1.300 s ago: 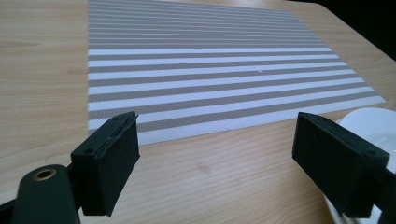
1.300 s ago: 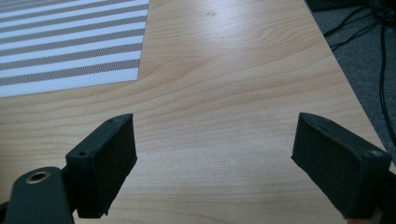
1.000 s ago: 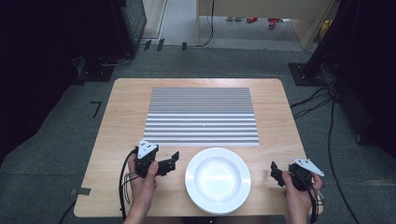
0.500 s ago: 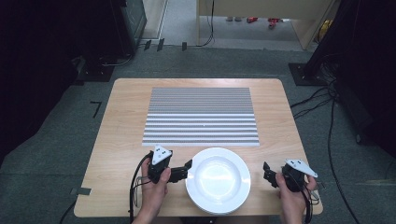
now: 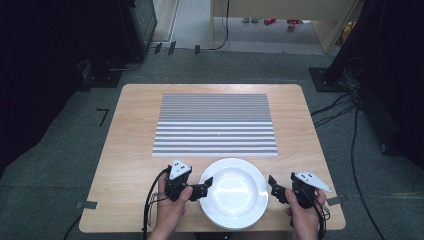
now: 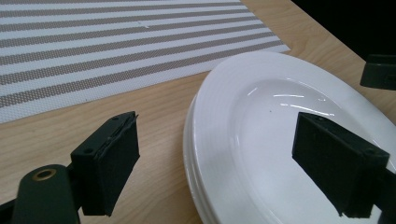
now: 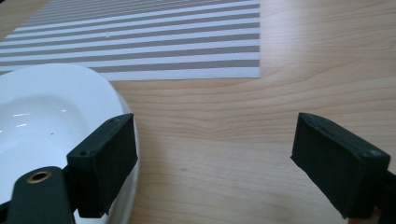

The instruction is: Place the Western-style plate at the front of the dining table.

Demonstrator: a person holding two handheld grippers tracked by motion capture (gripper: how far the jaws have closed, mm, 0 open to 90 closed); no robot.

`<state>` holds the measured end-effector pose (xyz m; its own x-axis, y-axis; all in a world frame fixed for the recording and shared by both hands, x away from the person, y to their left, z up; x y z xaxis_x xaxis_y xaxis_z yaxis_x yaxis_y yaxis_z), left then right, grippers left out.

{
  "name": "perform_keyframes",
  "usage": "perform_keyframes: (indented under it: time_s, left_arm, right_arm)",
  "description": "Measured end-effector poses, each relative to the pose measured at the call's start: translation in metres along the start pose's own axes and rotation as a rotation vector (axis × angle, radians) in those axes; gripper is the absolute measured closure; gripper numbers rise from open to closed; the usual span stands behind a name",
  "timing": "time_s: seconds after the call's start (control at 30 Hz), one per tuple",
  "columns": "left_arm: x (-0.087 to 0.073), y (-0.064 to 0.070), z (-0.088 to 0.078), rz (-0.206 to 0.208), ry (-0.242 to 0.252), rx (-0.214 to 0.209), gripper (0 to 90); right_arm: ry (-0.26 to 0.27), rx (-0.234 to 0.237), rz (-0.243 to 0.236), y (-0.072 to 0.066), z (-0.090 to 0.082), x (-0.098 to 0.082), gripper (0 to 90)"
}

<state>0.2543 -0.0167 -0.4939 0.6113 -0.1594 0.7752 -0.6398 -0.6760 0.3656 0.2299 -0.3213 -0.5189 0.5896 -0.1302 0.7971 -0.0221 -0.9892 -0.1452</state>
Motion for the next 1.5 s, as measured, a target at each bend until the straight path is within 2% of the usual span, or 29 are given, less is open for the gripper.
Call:
perform_keyframes:
  time_s: [0.03, 0.07, 0.1, 0.17, 0.2, 0.23, 0.43, 0.47, 0.5, 0.57, 0.67, 0.73, 0.83, 0.87, 0.97, 1.0, 1.1, 1.17, 1.2, 1.27, 1.5]
  left_arm:
    - [0.0, 0.0, 0.0, 0.0, 0.0, 0.0, 14.9]
    - [-0.004, 0.003, 0.001, -0.002, -0.004, -0.008, 14.9]
    - [-0.004, 0.003, 0.001, -0.002, -0.004, -0.008, 14.9]
    - [-0.008, 0.005, 0.002, 0.004, -0.014, -0.005, 14.9]
    - [-0.009, 0.006, 0.003, 0.008, -0.019, 0.0, 14.9]
    - [-0.01, 0.006, 0.002, 0.011, -0.021, 0.008, 15.0]
    - [-0.013, 0.006, 0.002, 0.009, -0.03, 0.02, 16.4]
    - [-0.014, 0.006, 0.004, 0.004, -0.029, 0.022, 19.3]
    - [-0.014, 0.006, 0.004, 0.004, -0.029, 0.022, 23.4]
    - [-0.017, 0.006, 0.006, -0.001, -0.033, 0.02, 23.9]
    - [-0.024, 0.005, 0.013, -0.003, -0.055, 0.018, 26.4]
    - [-0.025, 0.005, 0.015, -0.009, -0.054, 0.018, 31.5]
    - [-0.028, 0.008, 0.017, -0.004, -0.051, 0.017, 34.5]
    - [-0.03, 0.009, 0.018, 0.016, -0.054, 0.037, 35.1]
    - [-0.031, 0.008, 0.018, -0.003, -0.048, 0.037, 36.5]
    - [-0.033, 0.006, 0.018, -0.012, -0.042, 0.04, 39.6]
    - [-0.034, 0.006, 0.018, -0.011, -0.041, 0.043, 42.2]
    - [-0.034, 0.006, 0.018, -0.006, -0.039, 0.055, 44.9]
    - [-0.035, 0.006, 0.018, 0.012, -0.039, 0.071, 46.7]
    - [-0.035, 0.005, 0.017, 0.023, -0.039, 0.067, 47.5]
    - [-0.035, 0.006, 0.015, 0.036, -0.033, 0.064, 48.0]
  right_arm:
    - [0.0, 0.0, 0.0, 0.0, 0.0, 0.0, 14.1]
    - [-0.001, 0.028, 0.015, -0.004, 0.001, 0.001, 14.7]
    - [-0.001, 0.028, 0.015, -0.004, 0.001, 0.001, 14.7]
    - [0.0, 0.057, 0.022, -0.009, 0.002, 0.003, 17.2]
    - [0.004, 0.09, 0.01, -0.014, 0.001, 0.004, 18.4]
    - [0.005, 0.104, -0.001, -0.016, 0.001, 0.005, 18.9]
    - [-0.003, 0.146, -0.026, -0.028, 0.002, 0.002, 21.9]
    - [0.001, 0.167, -0.027, -0.033, 0.002, 0.001, 24.6]
    - [0.001, 0.167, -0.027, -0.033, 0.002, 0.001, 24.6]
    - [-0.007, 0.177, -0.035, -0.038, 0.002, 0.0, 25.9]
    - [-0.014, 0.159, -0.039, -0.045, -0.001, -0.006, 29.6]
    - [-0.02, 0.159, -0.046, -0.046, -0.002, -0.008, 31.2]
    - [-0.005, 0.146, -0.035, -0.047, -0.006, -0.007, 40.6]
    - [0.0, 0.137, -0.041, -0.047, -0.008, -0.008, 44.9]
    - [-0.004, 0.14, -0.054, -0.048, -0.009, -0.01, 50.1]
    - [-0.018, 0.143, -0.058, -0.049, -0.007, -0.013, 53.9]
    - [-0.028, 0.142, -0.049, -0.047, -0.006, -0.015, 57.3]
    - [-0.029, 0.164, -0.035, -0.043, -0.004, -0.014, 62.1]
    - [-0.031, 0.169, -0.03, -0.042, -0.004, -0.014, 63.3]
    - [-0.029, 0.178, -0.017, -0.041, -0.003, -0.014, 63.9]
    - [-0.015, 0.18, -0.024, -0.041, -0.001, -0.014, 65.3]
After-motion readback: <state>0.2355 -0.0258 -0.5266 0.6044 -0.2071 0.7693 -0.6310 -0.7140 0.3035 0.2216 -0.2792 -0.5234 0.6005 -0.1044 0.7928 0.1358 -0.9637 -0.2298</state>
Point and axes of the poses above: each handheld gripper's, and its own axes: z roughly forward along the jaws, x roughly out of its top, y roughly to its right, the point moved 5 cm from there along z, roughly forward along the jaws, and after that the axes turned 9 degrees about -x, right-handed, at the moved point
